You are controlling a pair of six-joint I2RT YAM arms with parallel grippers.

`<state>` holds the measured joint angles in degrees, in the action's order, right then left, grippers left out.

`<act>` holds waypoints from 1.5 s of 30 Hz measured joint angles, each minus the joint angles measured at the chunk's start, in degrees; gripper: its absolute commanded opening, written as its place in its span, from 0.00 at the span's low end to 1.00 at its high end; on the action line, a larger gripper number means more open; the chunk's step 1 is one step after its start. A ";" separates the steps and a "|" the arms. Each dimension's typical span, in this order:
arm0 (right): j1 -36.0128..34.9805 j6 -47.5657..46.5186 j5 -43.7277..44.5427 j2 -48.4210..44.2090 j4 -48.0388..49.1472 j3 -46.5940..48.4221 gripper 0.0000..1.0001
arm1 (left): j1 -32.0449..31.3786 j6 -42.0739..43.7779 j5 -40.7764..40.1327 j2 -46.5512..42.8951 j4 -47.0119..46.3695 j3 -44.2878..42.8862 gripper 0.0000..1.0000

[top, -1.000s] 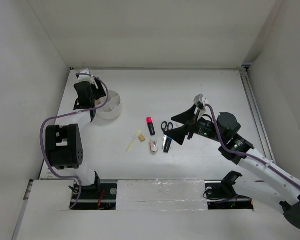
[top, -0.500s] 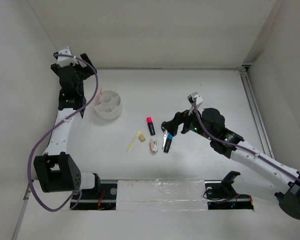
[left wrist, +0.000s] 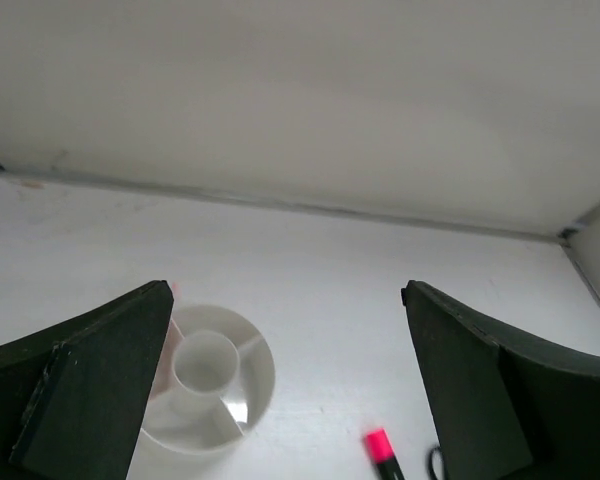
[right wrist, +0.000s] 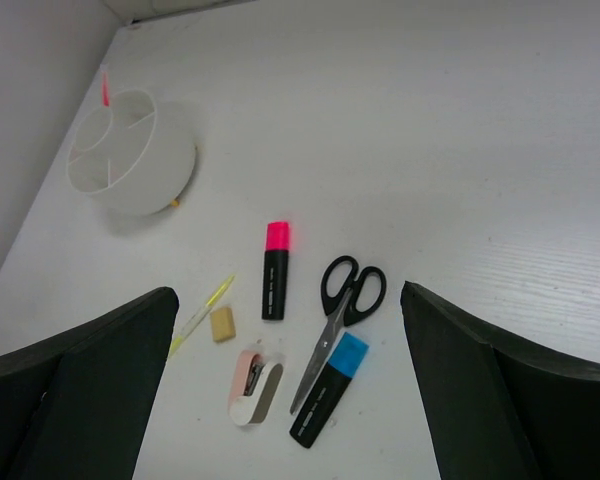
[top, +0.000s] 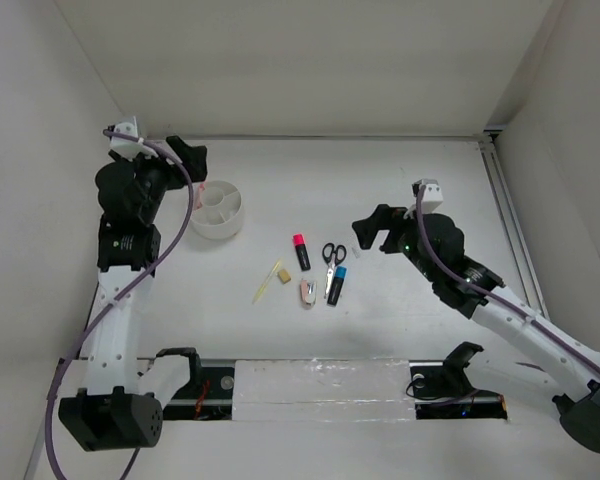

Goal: Sort the stationery into containers
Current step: Pick up the pen from the center of the board.

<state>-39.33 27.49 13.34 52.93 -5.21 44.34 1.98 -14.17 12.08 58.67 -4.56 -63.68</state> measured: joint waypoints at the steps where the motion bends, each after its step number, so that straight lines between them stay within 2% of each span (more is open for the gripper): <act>1: 0.87 0.09 -0.04 -0.02 -0.07 0.02 1.00 | 0.00 -0.81 1.53 -0.92 0.39 1.57 1.00; 5: 3.32 0.46 -1.36 0.31 -0.37 0.22 1.00 | -0.02 -2.73 6.14 -2.19 3.19 9.66 0.98; 9: 4.72 0.61 -4.24 0.74 -0.31 0.22 1.00 | -0.59 -3.32 5.62 -2.27 11.41 15.43 0.98; 12: 4.92 0.63 -6.54 0.76 0.00 0.22 1.00 | -8.26 -3.19 -1.86 -2.73 17.03 14.53 1.00; 17: 5.40 0.55 -9.46 0.79 0.72 0.22 1.00 | -27.12 -3.65 -11.45 -0.35 19.91 12.24 1.00; 20: 5.81 0.04 -10.25 0.90 0.90 0.22 1.00 | -33.07 -4.50 -15.21 4.55 21.22 11.91 1.00; 24: 8.20 -2.97 -13.86 2.95 0.76 0.55 1.00 | -33.59 -4.72 -18.47 7.82 24.24 12.57 1.00; 30: 11.32 -5.90 -17.31 7.06 -1.09 2.25 1.00 | -33.99 -2.73 -17.31 15.41 24.83 12.50 0.98; 36: 12.41 -6.82 -20.26 6.49 -1.64 2.25 1.00 | -42.49 -2.25 -20.39 27.47 28.96 9.88 0.98; 39: 12.66 -7.23 -22.36 6.29 -1.57 2.25 1.00 | -42.97 -2.73 -22.10 28.09 31.15 9.86 0.98; 41: 12.74 -7.37 -23.52 6.27 -1.51 2.25 1.00 | -42.56 -3.10 -22.88 27.54 31.85 9.70 0.94; 45: 12.81 -7.45 -25.90 6.27 -1.18 2.25 1.00 | -41.62 -3.50 -23.71 27.34 33.14 8.79 0.92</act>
<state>-26.52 20.03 -12.56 59.20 -6.39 46.59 -39.64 -17.67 -11.64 86.02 28.58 -54.89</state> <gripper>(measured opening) 0.995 0.927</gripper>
